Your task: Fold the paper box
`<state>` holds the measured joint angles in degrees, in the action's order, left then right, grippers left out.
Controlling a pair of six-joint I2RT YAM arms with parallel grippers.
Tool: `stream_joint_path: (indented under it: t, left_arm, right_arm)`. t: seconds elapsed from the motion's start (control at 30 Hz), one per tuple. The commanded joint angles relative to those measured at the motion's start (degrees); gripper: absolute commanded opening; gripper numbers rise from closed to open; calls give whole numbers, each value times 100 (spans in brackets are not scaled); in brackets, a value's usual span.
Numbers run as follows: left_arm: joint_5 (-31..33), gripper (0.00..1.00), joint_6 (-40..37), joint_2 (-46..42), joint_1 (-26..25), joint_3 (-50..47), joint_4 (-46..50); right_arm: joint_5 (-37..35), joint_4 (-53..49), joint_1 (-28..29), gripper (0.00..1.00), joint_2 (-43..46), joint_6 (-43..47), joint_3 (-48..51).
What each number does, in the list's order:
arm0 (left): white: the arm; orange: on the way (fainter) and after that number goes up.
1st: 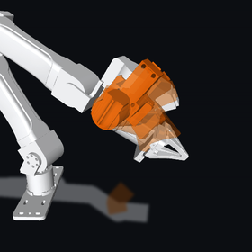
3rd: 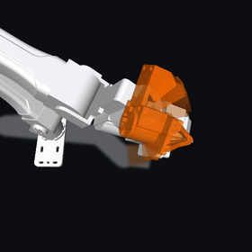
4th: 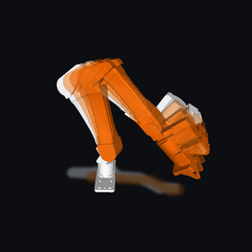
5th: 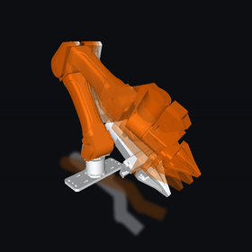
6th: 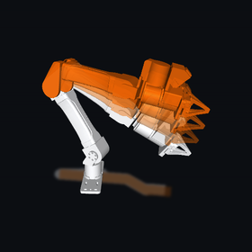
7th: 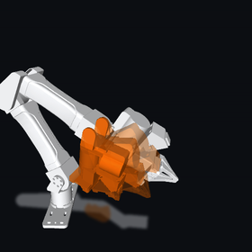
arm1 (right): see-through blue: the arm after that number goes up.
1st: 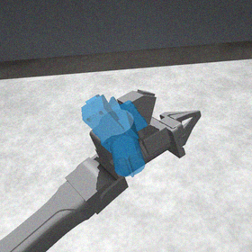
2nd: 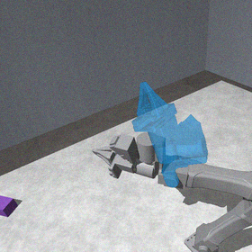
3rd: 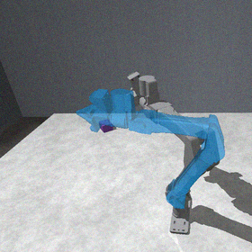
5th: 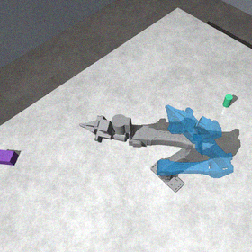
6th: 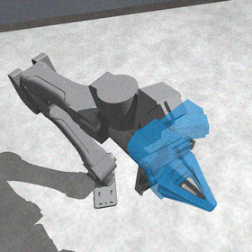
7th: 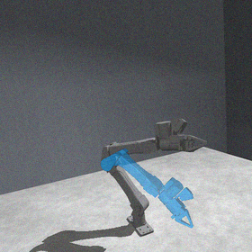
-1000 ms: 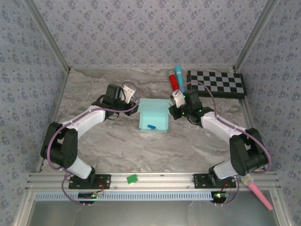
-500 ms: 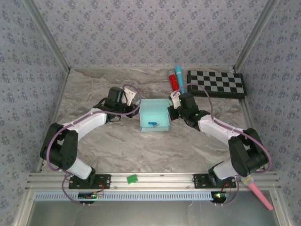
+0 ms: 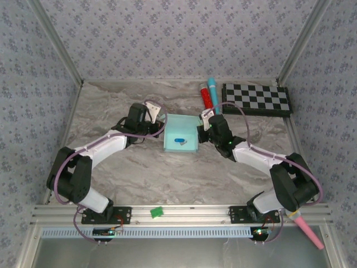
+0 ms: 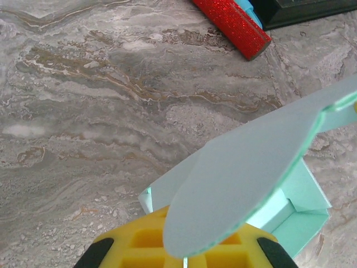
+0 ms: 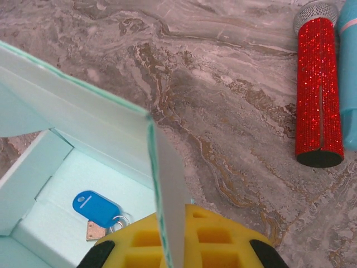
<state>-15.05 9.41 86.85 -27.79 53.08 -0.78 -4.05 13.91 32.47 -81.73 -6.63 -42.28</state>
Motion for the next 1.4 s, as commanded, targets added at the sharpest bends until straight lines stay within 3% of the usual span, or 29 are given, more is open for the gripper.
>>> stream_joint_path:
  t: [0.0,0.77,1.37]
  left_arm:
    - [215,8,295,-118,-28,-26,-335]
    - [608,7,577,75,-193,-316,-835]
    - [608,17,888,258,-288,-347,-1056]
  right_arm:
    - [-529,594,16,2,-42,-258,33]
    - [-1558,666,317,5,-624,-714,-435]
    - [-1874,762,521,6,-854,-1035,-421]
